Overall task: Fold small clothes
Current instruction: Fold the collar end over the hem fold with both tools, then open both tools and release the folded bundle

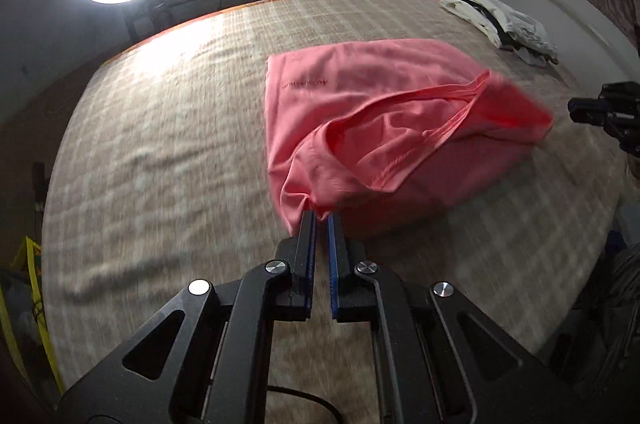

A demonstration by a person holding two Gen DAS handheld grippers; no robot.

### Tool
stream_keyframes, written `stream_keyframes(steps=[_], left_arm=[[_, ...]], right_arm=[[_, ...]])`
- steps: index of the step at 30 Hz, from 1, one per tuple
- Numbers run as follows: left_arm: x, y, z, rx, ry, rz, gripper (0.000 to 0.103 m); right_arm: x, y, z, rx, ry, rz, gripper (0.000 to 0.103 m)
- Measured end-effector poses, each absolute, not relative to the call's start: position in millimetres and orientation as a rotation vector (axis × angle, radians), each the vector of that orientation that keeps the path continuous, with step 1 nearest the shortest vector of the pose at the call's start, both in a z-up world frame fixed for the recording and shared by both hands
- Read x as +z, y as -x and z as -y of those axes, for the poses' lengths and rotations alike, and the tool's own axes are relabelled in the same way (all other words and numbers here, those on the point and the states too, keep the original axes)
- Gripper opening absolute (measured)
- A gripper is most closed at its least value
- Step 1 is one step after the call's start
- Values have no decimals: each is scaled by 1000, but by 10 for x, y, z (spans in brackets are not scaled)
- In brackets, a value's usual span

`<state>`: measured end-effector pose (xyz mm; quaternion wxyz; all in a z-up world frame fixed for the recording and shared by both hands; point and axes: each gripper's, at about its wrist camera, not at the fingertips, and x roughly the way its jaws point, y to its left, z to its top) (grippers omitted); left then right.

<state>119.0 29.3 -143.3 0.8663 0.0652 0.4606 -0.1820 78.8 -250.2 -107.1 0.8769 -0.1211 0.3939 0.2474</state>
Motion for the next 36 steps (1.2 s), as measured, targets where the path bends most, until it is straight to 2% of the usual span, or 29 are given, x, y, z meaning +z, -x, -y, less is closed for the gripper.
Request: stream_keyframes(steps=[2,4,5,6,10,11,12,14,19,20,21,22,23,28,32,34,36], left_arm=[[-1400,-1120,-404,-376,-86,-970,9],[-1384,-1155,-497,-357,-12,-983,23],[-1379,-1192,-564,-338,47,-990,36],[-1376,-1253,-631,-322,101,-993,42],[-1412,-1404,-809,-317,377,-1024,42],[-1438,-1431,-778,-324,407,-1041,42],[-1460,-1449,-733,-326,411,-1056,42],[-1495,-1474,-621,-327,394,-1075,42],[-1566,-1536,-446,-323,358,-1097,42],[-1560,-1547,-436,-323,355,-1095,42],[-1549,-1552,-437,-323,359,-1091,42],[-1529,-1557,-458,-322,368,-1085,42],[-1519,-1554,-489,-319,376,-1079,42],[-1572,-1571,-739,-262,434,-1080,42],[-1708,-1578,-892,-225,513,-1117,43],[-1739,-1576,-922,-222,534,-1124,46],[-1764,-1569,-951,-228,572,-1128,54]], right_arm=[[-1063,-656,2519,523,246,-821,4],[-1055,-625,2501,526,206,-829,4],[-1066,-649,2504,517,167,-846,4],[-1089,-681,2511,495,125,-861,5],[-1132,-658,2367,490,103,-833,7],[-1153,-681,2307,497,112,-834,15],[-1184,-710,2245,497,126,-834,30],[-1245,-760,2140,475,159,-833,48],[-1432,-1029,1977,410,206,-855,48],[-1468,-1071,1958,396,214,-850,44],[-1488,-1080,1950,410,212,-838,15],[-1506,-1071,1934,438,209,-843,0],[-1498,-982,1901,486,230,-824,3],[-1501,-404,1777,592,528,-779,2],[-1326,-367,2142,528,335,-824,3],[-1229,-432,2382,484,167,-851,12],[-1200,-511,2682,437,-98,-885,55]])
